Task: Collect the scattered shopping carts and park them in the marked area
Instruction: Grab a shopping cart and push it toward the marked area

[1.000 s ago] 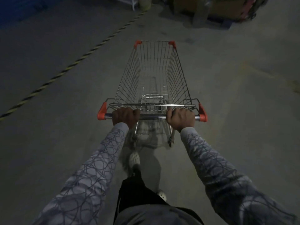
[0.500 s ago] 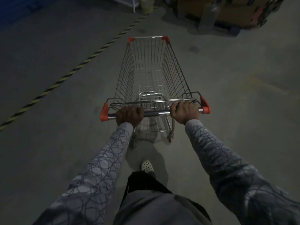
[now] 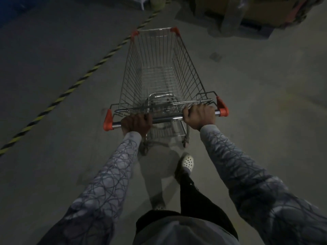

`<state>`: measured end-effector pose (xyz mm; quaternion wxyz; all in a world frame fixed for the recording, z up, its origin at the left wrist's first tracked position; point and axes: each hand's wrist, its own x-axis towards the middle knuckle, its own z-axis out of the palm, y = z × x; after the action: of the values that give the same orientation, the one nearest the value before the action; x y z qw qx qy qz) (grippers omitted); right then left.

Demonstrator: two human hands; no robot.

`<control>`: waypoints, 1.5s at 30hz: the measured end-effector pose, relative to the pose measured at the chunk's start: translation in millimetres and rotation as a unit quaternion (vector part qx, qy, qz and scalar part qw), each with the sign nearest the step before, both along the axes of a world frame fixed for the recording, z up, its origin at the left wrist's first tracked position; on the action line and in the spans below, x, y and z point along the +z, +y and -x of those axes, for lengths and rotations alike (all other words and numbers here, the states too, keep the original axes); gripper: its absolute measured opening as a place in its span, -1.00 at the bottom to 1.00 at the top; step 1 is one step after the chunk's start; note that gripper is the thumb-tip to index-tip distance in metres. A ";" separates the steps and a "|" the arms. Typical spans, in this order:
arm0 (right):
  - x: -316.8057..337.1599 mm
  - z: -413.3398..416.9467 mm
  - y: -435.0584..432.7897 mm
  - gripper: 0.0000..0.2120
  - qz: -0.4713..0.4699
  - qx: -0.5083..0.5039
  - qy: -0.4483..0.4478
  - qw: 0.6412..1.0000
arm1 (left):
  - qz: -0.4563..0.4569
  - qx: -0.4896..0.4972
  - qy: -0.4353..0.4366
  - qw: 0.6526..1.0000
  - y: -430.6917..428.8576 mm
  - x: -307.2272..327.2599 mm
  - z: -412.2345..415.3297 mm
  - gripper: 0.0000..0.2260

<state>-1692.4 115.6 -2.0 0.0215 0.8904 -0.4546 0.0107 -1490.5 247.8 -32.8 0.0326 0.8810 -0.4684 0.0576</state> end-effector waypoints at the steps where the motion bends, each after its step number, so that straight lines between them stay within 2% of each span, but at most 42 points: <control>1: 0.0 -10.2 -23.5 -0.52 0.002 0.000 -0.008 1.000 | 0.001 -0.014 -0.031 0.999 -17.5 -14.4 -10.5 -0.73; 6: 0.1 -62.9 -132.4 -0.54 -0.010 0.015 -0.019 1.000 | -0.147 -0.018 -0.028 0.989 -117.5 25.4 -40.9 -0.77; 9: -0.9 -91.6 -188.0 -0.52 -0.012 0.035 -0.014 0.999 | -0.116 0.026 -0.027 0.993 -162.2 23.2 -61.3 -0.70; 13: 2.0 -128.2 -254.4 -0.52 -0.021 0.057 -0.009 0.998 | 0.006 0.106 0.052 0.993 -226.9 23.8 -96.2 -0.57; 17: 2.4 -172.8 -324.6 -0.56 -0.018 0.071 0.010 0.997 | -0.002 0.132 0.084 0.988 -294.3 21.6 -137.2 -0.45; 19: 2.7 -199.5 -362.6 -0.56 -0.020 0.072 0.002 0.997 | -0.043 0.115 0.054 0.991 -329.0 13.2 -165.7 -0.39; 21: 3.8 -227.9 -403.6 -0.54 -0.025 0.075 -0.010 0.997 | -0.044 0.112 0.038 0.992 -367.9 9.1 -194.1 -0.36; 29: 8.3 -345.9 -564.0 -0.46 -0.033 0.097 0.005 0.995 | 0.013 0.157 0.051 0.986 -522.9 5.2 -306.8 -0.45; 31: 9.1 -372.5 -601.6 -0.46 -0.030 0.104 0.012 0.994 | -0.017 0.149 0.054 0.987 -558.3 -1.8 -337.3 -0.47; 34: 10.4 -409.6 -653.0 -0.45 -0.026 0.114 0.018 0.993 | -0.062 0.116 0.002 0.991 -606.1 -21.2 -384.2 -0.56; 36: 10.8 -433.9 -687.1 -0.45 -0.022 0.113 0.025 0.993 | -0.083 0.120 -0.001 0.989 -637.8 -23.7 -409.2 -0.59; 40: 8.4 -486.3 -759.5 -0.47 -0.029 0.115 0.033 0.992 | -0.029 0.086 -0.040 0.995 -705.8 -11.0 -448.3 -0.68; 43: 7.7 -529.9 -818.8 -0.49 -0.034 0.129 0.029 0.991 | 0.017 0.096 -0.064 0.993 -760.8 -5.1 -483.5 -0.69; 45: 7.7 -559.2 -860.0 -0.48 -0.042 0.144 0.026 0.988 | -0.013 0.122 -0.037 0.992 -799.3 -1.1 -507.0 -0.66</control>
<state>-1133.2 -744.3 5.7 -0.0060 0.9466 -0.3212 -0.0283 -983.5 -551.5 -34.0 -0.0031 0.9292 -0.3591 0.0874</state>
